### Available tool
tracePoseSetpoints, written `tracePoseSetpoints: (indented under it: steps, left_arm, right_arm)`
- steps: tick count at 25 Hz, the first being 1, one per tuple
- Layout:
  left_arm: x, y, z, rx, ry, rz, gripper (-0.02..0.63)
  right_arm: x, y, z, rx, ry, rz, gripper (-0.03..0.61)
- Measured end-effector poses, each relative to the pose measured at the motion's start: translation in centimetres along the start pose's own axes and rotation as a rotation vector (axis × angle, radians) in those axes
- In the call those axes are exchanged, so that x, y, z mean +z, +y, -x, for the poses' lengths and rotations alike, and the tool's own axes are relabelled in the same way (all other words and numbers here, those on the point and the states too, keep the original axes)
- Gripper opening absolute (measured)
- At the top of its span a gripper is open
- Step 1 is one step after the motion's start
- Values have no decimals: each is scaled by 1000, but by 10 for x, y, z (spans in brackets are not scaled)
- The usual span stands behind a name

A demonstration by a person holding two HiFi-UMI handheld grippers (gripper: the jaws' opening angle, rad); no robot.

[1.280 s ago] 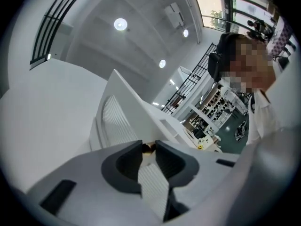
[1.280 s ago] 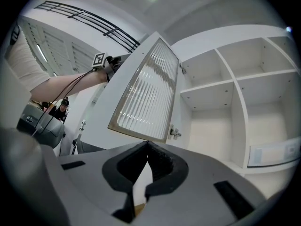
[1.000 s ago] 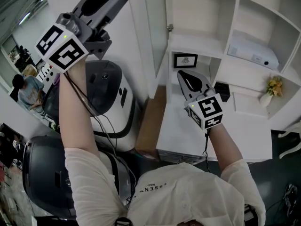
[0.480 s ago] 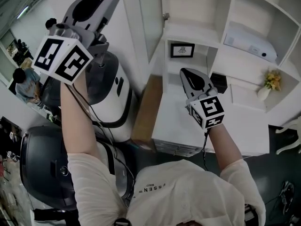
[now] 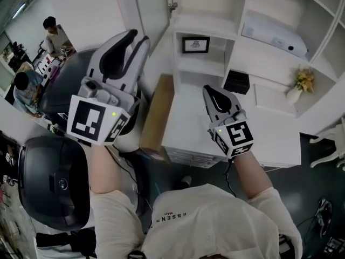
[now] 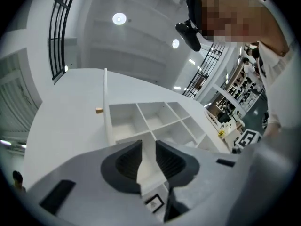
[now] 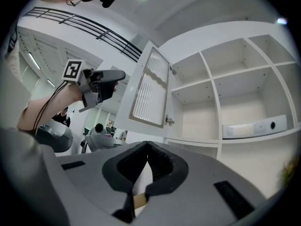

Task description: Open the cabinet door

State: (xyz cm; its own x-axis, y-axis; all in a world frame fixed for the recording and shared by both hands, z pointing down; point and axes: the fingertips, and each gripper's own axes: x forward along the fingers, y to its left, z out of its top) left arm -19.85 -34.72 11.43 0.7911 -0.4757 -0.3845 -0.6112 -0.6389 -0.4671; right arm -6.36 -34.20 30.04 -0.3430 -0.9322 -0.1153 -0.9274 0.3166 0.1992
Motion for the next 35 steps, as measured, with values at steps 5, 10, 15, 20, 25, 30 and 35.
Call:
tracePoseSetpoints:
  steps: [5, 10, 15, 20, 25, 30, 35]
  left_arm:
    - [-59, -69, 0, -57, 102, 114, 87]
    - [-115, -116, -1, -68, 196, 209, 75]
    - [-165, -149, 5, -66, 315, 204, 37]
    - [-182, -161, 5, -73, 319, 300, 3]
    - [-189, -165, 1, -92, 343, 314, 2]
    - [-186, -167, -5, -124, 326, 304, 2]
    - [-185, -170, -6, -153, 300, 313, 2]
  right_arm:
    - [-9, -12, 28, -28, 10, -4, 15]
    - [-20, -27, 51, -67, 16, 5, 15]
    - [-26, -42, 68, -95, -16, -12, 15]
    - [-38, -52, 73, -106, -8, -13, 15]
    - [-41, -59, 69, -118, -21, -7, 15]
    - [-44, -62, 63, -102, -19, -11, 14]
    - [-53, -65, 59, -99, 6, -16, 14]
